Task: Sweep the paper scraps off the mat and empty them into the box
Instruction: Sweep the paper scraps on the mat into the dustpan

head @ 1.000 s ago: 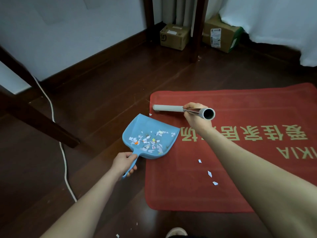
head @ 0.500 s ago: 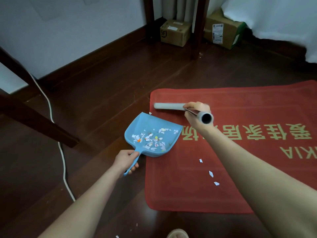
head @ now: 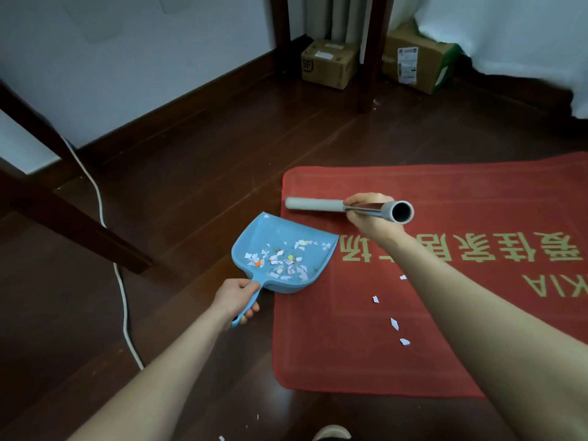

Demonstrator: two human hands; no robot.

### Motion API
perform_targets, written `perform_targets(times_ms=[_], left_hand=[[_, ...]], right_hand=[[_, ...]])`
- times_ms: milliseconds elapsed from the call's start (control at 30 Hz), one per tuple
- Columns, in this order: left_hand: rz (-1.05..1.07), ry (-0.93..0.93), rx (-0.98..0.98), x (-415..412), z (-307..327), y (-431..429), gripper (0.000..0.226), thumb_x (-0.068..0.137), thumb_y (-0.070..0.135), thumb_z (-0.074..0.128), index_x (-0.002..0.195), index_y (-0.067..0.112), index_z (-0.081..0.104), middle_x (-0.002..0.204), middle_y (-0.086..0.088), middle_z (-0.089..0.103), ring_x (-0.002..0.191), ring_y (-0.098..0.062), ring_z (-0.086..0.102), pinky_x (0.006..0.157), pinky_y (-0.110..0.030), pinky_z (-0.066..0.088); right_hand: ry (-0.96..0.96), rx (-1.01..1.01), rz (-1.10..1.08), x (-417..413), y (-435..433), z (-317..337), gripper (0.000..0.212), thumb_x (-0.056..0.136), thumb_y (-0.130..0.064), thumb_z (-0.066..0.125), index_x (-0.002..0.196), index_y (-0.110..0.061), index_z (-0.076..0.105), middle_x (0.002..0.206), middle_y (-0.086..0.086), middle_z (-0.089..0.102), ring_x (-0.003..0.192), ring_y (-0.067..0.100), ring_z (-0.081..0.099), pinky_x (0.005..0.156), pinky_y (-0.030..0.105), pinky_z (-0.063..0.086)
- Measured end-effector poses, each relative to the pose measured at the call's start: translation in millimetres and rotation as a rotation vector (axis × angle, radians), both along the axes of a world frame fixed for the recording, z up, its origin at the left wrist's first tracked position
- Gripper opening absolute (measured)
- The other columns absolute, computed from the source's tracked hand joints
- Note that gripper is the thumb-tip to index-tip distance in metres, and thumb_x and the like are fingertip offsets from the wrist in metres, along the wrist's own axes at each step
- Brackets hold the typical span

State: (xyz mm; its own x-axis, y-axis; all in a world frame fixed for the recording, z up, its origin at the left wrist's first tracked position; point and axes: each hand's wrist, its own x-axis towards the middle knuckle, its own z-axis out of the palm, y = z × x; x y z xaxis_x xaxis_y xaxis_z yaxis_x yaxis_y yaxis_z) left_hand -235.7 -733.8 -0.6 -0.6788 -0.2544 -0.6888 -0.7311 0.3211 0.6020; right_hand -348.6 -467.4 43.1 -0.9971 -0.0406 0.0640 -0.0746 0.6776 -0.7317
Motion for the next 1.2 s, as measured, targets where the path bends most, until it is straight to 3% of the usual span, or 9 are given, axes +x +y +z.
perform_targets(times_ms=[133,267,467,633,767,867,967,1067,1200], left_hand=[[-0.036,-0.004,-0.034,-1,-1,-6,0.027,0.097,0.022,0.049,0.102,0.002,0.066,0.058,-0.011,0.057,0.033,-0.013,0.041,0.034,-0.016,0.033],[-0.128,0.029,-0.074,6,4,-9,0.021,0.096,0.022,0.051,0.098,0.012,0.069,0.056,-0.009,0.059,0.035,-0.014,0.043,0.035,-0.018,0.034],[-0.415,0.053,-0.137,22,21,-9,0.02,0.095,0.02,0.05,0.105,0.026,0.066,0.053,-0.004,0.06,0.034,-0.011,0.045,0.036,-0.019,0.037],[-0.696,-0.014,-0.183,36,36,-6,0.021,0.094,0.023,0.051,0.101,0.025,0.07,0.053,-0.003,0.061,0.036,-0.011,0.048,0.039,-0.02,0.04],[-0.818,-0.109,-0.181,45,36,-6,0.024,0.092,0.022,0.051,0.103,0.029,0.071,0.053,-0.004,0.062,0.038,-0.012,0.048,0.042,-0.023,0.042],[-0.846,-0.073,-0.213,46,27,3,0.022,0.088,0.028,0.055,0.085,0.035,0.075,0.071,-0.016,0.071,0.056,-0.018,0.057,0.056,-0.03,0.047],[-0.845,-0.025,-0.219,40,19,20,0.02,0.085,0.028,0.058,0.074,0.031,0.074,0.083,-0.017,0.073,0.067,-0.022,0.06,0.065,-0.034,0.048],[-0.872,-0.007,-0.211,36,11,34,0.02,0.087,0.029,0.057,0.074,0.028,0.073,0.085,-0.013,0.074,0.073,-0.024,0.063,0.066,-0.034,0.048],[-0.883,-0.018,-0.211,34,7,34,0.02,0.089,0.031,0.057,0.078,0.031,0.072,0.087,-0.012,0.074,0.069,-0.02,0.06,0.062,-0.031,0.045]], right_hand=[[-0.205,-0.133,0.143,12,3,11,0.011,0.082,-0.005,0.069,0.088,-0.011,0.075,0.083,-0.001,0.069,0.074,0.009,0.061,0.066,0.011,0.046],[-0.215,-0.286,-0.001,36,21,35,0.018,0.075,-0.002,0.065,0.077,-0.018,0.074,0.07,-0.001,0.069,0.066,0.009,0.061,0.067,0.026,0.051],[-0.156,-0.298,-0.279,80,56,57,0.017,0.075,-0.008,0.064,0.073,-0.023,0.07,0.067,-0.005,0.065,0.065,0.012,0.058,0.065,0.027,0.047],[-0.132,-0.276,-0.515,120,103,58,0.002,0.069,-0.023,0.067,0.07,-0.024,0.068,0.071,-0.004,0.072,0.076,0.018,0.072,0.079,0.039,0.059],[-0.162,-0.101,-0.69,152,120,43,0.009,0.079,-0.028,0.067,0.075,-0.023,0.061,0.085,-0.004,0.066,0.096,0.023,0.067,0.077,0.023,0.041],[-0.376,0.007,-0.499,175,106,28,0.011,0.09,-0.027,0.063,0.081,-0.027,0.056,0.091,0.0,0.058,0.101,0.028,0.063,0.072,0.025,0.038],[-0.379,-0.125,-0.306,180,91,30,0.007,0.079,-0.021,0.07,0.075,-0.023,0.065,0.078,-0.003,0.068,0.081,0.021,0.066,0.068,0.024,0.051],[-0.289,-0.353,-0.394,175,99,49,0.011,0.067,-0.013,0.066,0.06,-0.02,0.069,0.064,0.004,0.071,0.067,0.026,0.07,0.074,0.049,0.06],[-0.165,-0.22,-0.485,180,122,50,0.007,0.073,-0.02,0.062,0.066,-0.018,0.062,0.066,-0.001,0.069,0.072,0.023,0.071,0.078,0.046,0.057]])
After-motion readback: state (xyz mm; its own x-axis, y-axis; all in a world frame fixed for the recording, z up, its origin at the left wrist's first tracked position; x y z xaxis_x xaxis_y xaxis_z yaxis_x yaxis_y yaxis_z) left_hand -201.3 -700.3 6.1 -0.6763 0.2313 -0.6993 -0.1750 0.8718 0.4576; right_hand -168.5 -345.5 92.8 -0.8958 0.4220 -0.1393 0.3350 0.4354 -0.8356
